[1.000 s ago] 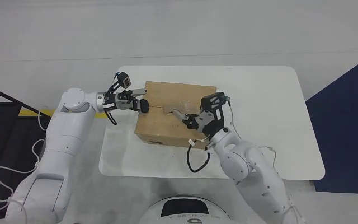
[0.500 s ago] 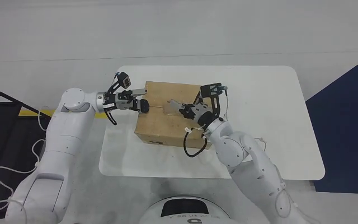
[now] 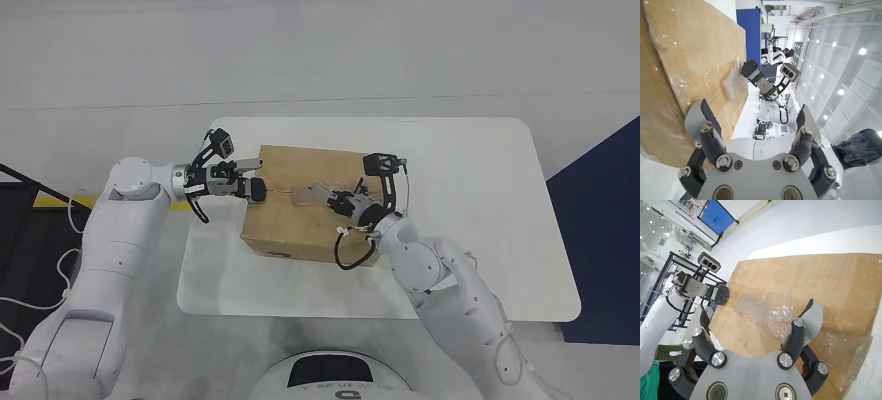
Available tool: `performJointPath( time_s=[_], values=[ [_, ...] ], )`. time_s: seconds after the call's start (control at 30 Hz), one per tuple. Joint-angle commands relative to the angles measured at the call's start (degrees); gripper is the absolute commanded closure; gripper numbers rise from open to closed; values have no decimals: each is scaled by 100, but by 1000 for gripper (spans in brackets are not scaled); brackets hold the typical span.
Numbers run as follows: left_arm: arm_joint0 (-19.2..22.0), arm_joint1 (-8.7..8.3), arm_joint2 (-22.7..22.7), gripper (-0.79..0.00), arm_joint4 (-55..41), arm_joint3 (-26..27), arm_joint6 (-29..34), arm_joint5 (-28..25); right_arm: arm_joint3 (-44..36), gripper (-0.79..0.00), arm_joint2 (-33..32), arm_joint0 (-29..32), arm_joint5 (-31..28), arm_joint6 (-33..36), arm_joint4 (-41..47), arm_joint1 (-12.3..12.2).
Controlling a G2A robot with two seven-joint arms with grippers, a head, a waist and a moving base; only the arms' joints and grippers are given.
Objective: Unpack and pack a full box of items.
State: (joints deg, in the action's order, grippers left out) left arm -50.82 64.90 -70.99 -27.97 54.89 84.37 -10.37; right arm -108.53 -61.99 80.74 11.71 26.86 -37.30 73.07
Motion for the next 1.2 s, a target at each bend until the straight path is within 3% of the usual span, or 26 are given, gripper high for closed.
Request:
performJointPath(
  time_s=[0.0,0.33,0.7,0.9,1.0,1.17],
  values=[
    [0,0,0,-785,0,0,0,0,75,-785,59,-81,-50,5,171,23],
    [0,0,0,-785,0,0,0,0,572,-785,614,-743,-46,-152,772,218],
    [0,0,0,-785,0,0,0,0,1481,-785,1541,-1804,-119,-169,1468,595],
    [0,0,0,-785,0,0,0,0,1501,-785,1269,-1786,-616,-518,2049,638],
    [0,0,0,-785,0,0,0,0,1200,-785,830,-1466,-1056,-531,2342,554],
    [0,0,0,-785,0,0,0,0,721,-785,270,-912,-1133,-260,2225,395]
  ],
)
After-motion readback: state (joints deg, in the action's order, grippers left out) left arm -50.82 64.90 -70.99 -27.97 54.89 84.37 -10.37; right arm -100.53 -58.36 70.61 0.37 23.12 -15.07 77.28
